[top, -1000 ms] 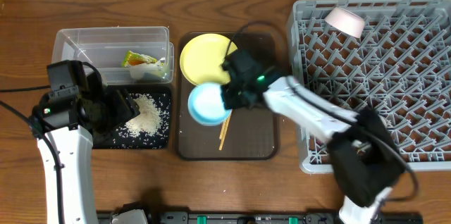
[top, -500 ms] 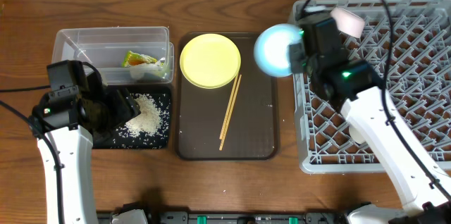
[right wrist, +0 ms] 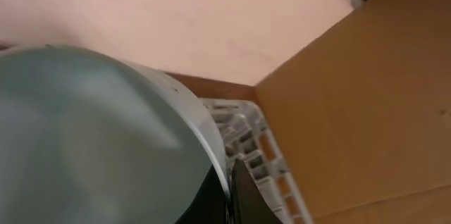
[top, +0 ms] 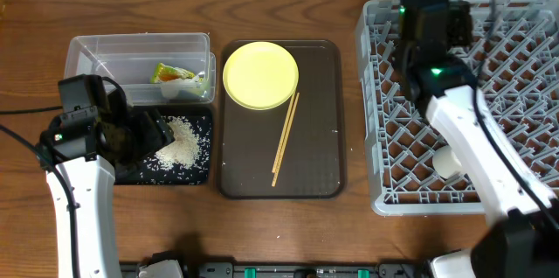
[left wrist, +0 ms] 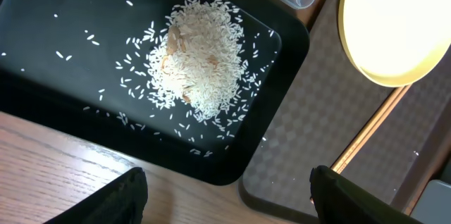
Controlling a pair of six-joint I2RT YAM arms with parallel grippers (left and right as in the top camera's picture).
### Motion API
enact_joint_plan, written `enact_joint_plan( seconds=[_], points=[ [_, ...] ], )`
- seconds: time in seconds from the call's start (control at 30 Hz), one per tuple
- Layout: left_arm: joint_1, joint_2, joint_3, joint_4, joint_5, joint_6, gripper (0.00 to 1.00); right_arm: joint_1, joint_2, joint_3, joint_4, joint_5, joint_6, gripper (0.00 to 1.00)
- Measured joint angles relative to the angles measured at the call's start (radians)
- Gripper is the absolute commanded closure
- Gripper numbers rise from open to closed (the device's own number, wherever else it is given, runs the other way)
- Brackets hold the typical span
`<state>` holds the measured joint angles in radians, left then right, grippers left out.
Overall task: Sort waste into correct bins and load items into the dishwasher rack
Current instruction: 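Carry the blue bowl with the right gripper into the rack, then move the right gripper back to the yellow plate and grasp its rim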
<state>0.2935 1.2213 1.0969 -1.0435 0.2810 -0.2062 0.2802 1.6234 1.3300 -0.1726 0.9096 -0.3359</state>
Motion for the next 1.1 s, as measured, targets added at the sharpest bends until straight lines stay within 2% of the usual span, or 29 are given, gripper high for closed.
enact_joint_plan(
  seconds=[0.17, 0.4, 0.73, 0.9, 1.1],
  points=[
    [0.0, 0.0, 0.0, 0.0, 0.0, 0.0, 0.23, 0.0, 0.119, 0.0, 0.034, 0.077, -0.093, 0.99],
    [0.0, 0.0, 0.0, 0.0, 0.0, 0.0, 0.24, 0.003, 0.261, 0.0, 0.044, 0.158, -0.129, 0.99],
    [0.0, 0.0, 0.0, 0.0, 0.0, 0.0, 0.23, 0.058, 0.291, 0.0, 0.053, 0.215, -0.128, 0.98],
    [0.0, 0.0, 0.0, 0.0, 0.0, 0.0, 0.23, 0.084, 0.296, 0.0, 0.021, 0.216, -0.123, 0.77],
    [0.0, 0.0, 0.0, 0.0, 0.0, 0.0, 0.23, 0.128, 0.299, 0.002, -0.091, 0.228, -0.108, 0.72]
  ],
)
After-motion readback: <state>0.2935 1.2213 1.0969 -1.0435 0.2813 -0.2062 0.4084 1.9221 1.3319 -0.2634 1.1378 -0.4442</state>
